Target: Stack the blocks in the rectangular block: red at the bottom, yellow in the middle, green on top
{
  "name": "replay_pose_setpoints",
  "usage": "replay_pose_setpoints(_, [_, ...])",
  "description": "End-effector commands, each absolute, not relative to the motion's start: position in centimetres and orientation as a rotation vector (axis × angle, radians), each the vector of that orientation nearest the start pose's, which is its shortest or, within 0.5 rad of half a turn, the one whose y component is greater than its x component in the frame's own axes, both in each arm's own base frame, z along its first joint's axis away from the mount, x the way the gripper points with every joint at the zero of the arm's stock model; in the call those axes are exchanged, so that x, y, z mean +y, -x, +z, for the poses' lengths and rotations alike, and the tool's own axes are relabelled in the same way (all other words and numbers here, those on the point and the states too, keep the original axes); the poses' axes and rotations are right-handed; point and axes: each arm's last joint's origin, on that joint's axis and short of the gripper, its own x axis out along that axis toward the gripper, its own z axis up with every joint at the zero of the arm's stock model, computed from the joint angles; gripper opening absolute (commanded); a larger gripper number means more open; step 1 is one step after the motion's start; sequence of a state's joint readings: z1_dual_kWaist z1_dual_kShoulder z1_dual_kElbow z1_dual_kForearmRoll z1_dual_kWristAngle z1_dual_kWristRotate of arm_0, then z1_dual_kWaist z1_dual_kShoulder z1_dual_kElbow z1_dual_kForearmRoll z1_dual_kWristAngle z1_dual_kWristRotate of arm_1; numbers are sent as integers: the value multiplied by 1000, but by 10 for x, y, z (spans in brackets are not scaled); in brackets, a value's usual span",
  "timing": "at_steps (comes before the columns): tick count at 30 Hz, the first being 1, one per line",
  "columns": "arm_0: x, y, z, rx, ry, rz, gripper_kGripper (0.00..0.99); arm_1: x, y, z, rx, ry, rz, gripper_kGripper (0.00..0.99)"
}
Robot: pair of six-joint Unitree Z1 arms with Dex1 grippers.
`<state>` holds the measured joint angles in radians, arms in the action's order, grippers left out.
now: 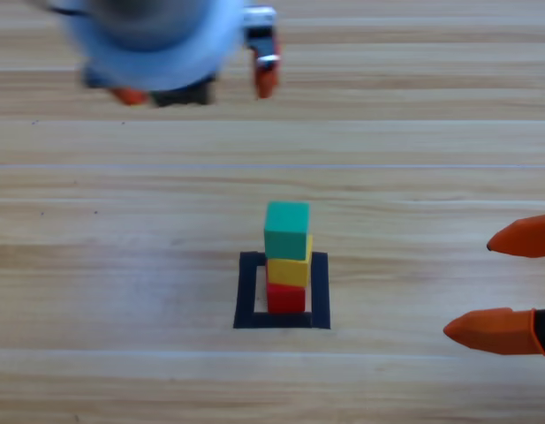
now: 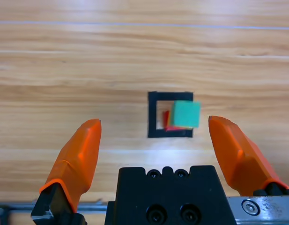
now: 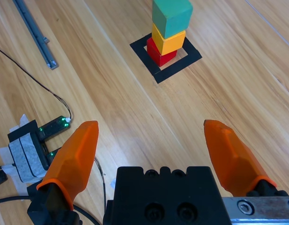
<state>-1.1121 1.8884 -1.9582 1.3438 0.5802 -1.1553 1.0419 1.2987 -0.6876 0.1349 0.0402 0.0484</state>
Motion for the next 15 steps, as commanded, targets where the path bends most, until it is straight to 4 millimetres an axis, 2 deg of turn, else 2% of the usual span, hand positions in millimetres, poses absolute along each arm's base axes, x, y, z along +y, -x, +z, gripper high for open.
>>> replay_pose_setpoints(1, [-303,-118,364,886,-63,14,971,178,-107,276,737,354,990,990])
replay_pose_setpoints(4, [-277,-103,340,866,-66,-19,971,178,-107,275,741,357,988,990])
replay_pose_setpoints(7, [-251,-94,330,846,-49,-69,980,179,-108,274,747,360,987,990])
replay_pose_setpoints(15, [-232,-90,328,832,-37,-86,982,180,-109,273,748,363,982,990])
